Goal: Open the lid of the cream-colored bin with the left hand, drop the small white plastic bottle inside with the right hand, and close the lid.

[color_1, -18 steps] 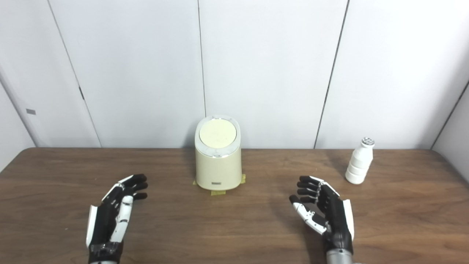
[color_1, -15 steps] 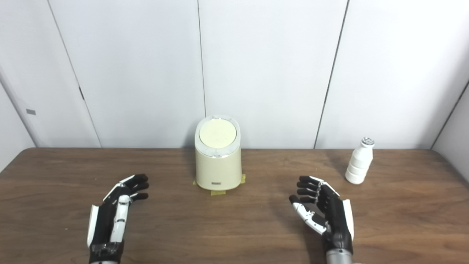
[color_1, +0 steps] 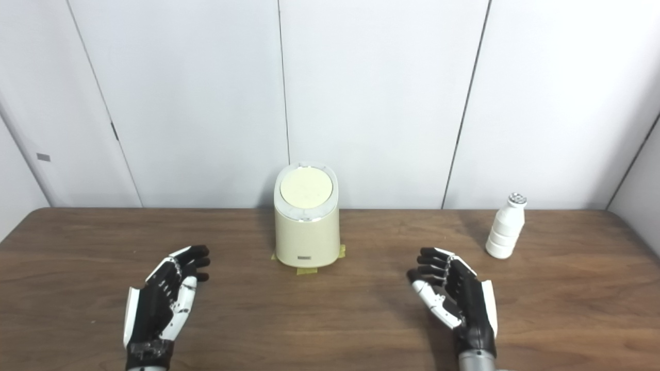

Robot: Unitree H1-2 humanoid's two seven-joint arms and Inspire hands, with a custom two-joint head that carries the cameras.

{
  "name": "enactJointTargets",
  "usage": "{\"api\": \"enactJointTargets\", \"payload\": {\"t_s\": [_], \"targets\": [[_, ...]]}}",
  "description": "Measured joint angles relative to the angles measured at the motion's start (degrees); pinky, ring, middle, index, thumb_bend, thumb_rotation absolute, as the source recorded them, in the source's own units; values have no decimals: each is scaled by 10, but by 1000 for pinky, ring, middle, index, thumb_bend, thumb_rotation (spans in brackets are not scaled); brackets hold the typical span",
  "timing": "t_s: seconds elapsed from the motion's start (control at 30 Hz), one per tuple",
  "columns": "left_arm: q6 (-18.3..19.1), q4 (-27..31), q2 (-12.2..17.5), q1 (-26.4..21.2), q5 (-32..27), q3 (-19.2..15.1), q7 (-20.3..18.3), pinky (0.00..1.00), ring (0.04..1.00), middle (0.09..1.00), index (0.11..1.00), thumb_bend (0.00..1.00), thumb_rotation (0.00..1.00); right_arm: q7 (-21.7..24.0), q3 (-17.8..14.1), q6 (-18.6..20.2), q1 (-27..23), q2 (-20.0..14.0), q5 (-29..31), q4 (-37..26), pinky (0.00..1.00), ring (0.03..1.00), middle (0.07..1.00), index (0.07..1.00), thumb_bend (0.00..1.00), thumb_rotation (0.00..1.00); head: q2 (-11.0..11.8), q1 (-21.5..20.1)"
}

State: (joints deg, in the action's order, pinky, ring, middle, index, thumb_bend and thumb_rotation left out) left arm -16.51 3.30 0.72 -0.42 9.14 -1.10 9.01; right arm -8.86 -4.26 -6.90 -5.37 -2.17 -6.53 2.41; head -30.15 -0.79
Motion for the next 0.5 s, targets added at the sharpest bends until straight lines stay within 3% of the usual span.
{"api": "enactJointTargets", "payload": {"t_s": [0.03,0.07,0.1,0.13,0.27,0.3,0.4,0.5], "targets": [[0,0,0,0,0,0,0,639,725,744,724,170,521,0,0,1,0,0,-1,0,562,633,648,640,297,675,0,0],[0,0,0,0,0,0,0,640,725,744,724,170,523,0,0,3,0,0,-2,-1,561,632,647,641,288,469,0,0],[0,0,0,0,0,0,0,640,725,744,724,171,525,0,0,4,0,0,-2,-1,562,633,648,642,287,348,-1,-1],[0,0,0,0,0,0,0,641,725,744,724,173,528,0,0,4,0,0,-2,-1,561,632,648,643,280,299,0,0],[0,0,0,0,0,0,-1,647,729,745,723,183,541,0,0,5,0,1,0,-1,566,634,650,642,258,603,3,-2],[0,-1,0,0,-3,0,-2,649,731,746,723,184,557,0,1,5,0,1,0,-1,566,633,651,641,257,631,4,-5],[-1,-3,2,-1,-12,0,-8,652,738,749,726,224,658,-1,4,5,0,2,-8,0,555,627,645,639,246,602,3,-13],[-1,-4,5,-3,-23,0,-19,658,745,756,730,278,646,-2,5,4,-1,6,-10,0,538,618,640,632,242,508,3,-17]]}}
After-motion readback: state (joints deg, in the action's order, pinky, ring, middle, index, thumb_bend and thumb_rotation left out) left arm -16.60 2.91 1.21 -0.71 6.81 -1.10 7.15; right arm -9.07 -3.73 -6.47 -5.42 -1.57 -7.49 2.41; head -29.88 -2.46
